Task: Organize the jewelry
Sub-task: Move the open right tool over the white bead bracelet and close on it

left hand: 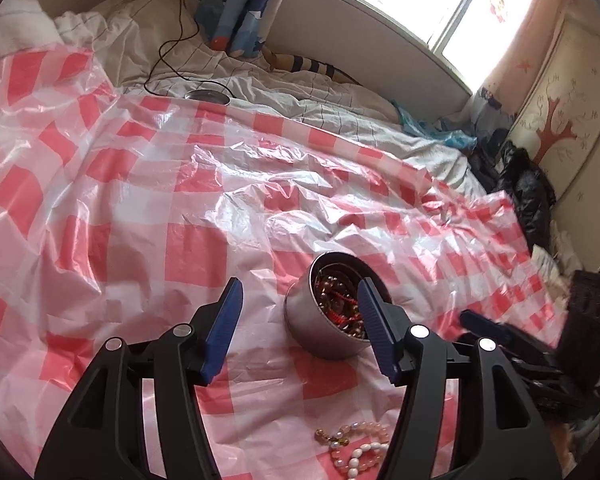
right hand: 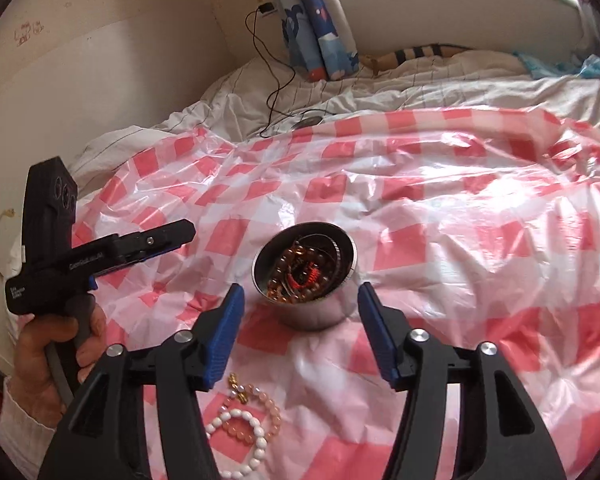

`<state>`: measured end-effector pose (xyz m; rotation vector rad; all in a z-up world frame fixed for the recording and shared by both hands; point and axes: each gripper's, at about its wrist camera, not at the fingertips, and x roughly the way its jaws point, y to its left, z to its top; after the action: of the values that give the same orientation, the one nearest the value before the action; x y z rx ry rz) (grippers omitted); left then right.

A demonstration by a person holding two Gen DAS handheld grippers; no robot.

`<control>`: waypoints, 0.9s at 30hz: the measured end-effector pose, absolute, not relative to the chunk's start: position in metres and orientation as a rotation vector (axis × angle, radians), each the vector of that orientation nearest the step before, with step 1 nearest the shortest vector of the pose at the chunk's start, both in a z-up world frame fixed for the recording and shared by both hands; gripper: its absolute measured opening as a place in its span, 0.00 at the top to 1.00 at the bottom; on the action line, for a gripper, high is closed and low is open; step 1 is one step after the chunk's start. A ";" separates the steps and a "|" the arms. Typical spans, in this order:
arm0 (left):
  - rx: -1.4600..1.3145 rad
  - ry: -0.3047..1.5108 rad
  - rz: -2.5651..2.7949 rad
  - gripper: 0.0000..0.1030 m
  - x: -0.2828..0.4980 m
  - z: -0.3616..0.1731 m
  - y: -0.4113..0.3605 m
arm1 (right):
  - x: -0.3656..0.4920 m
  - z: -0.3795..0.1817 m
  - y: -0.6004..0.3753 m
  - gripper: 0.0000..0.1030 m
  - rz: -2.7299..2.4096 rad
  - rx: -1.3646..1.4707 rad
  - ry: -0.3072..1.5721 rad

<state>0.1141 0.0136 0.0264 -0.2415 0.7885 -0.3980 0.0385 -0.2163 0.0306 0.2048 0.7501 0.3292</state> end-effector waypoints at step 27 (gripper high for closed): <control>0.123 0.697 -0.176 0.12 0.037 0.016 0.000 | 0.004 0.000 -0.189 0.25 0.325 0.079 0.768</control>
<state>0.0369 -0.0003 0.0162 0.1234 0.6968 -0.1763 0.0037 -0.1886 0.0005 0.0792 0.7678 0.3255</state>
